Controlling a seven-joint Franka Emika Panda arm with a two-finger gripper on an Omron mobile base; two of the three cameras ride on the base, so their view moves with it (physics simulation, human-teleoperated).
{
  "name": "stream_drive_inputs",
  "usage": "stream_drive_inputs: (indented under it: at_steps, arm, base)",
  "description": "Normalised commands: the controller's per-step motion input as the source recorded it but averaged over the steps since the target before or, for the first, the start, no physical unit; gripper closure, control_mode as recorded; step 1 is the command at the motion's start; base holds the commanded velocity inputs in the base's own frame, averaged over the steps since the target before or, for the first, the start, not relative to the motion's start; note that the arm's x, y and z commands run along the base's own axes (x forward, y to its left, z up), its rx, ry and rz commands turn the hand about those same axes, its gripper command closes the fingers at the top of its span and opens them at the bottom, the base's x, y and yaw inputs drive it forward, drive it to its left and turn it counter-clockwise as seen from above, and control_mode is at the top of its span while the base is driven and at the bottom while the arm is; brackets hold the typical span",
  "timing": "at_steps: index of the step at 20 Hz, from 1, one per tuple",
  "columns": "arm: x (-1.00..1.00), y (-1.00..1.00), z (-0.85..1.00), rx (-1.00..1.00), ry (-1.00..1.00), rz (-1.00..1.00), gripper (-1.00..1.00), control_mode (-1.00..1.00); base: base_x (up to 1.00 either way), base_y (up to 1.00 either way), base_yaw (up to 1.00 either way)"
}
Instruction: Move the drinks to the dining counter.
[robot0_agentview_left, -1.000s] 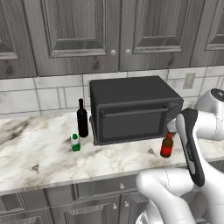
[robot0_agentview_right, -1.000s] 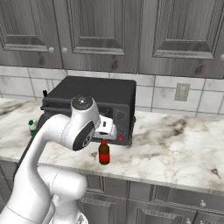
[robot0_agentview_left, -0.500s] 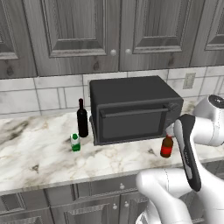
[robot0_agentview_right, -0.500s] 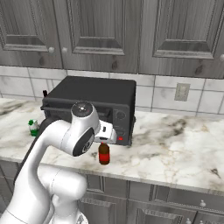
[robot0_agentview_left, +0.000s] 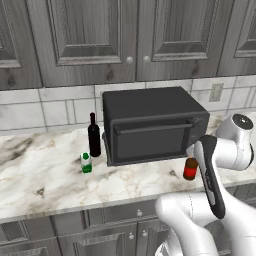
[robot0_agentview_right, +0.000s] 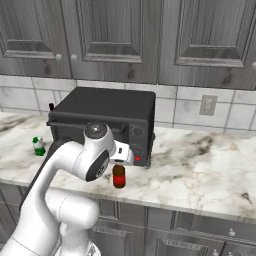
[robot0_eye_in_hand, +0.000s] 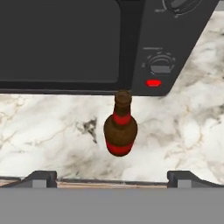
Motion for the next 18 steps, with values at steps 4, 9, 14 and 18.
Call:
stream_drive_inputs:
  at_steps: [4,9,14,18]
  arm:
    - [0.27,0.00,-0.12,0.00,-0.03,0.00,-1.00,-1.00]
    - [0.24,0.00,-0.13,0.00,-0.10,0.00,-1.00,-1.00]
    - [0.17,0.00,-0.16,0.00,-0.09,0.00,-1.00,-1.00]
    - [0.10,0.00,-0.17,0.00,0.00,0.00,-1.00,-1.00]
  base:
    - [0.00,0.00,0.00]
    - [0.00,0.00,0.00]
    - [0.00,0.00,0.00]
    - [0.00,0.00,0.00]
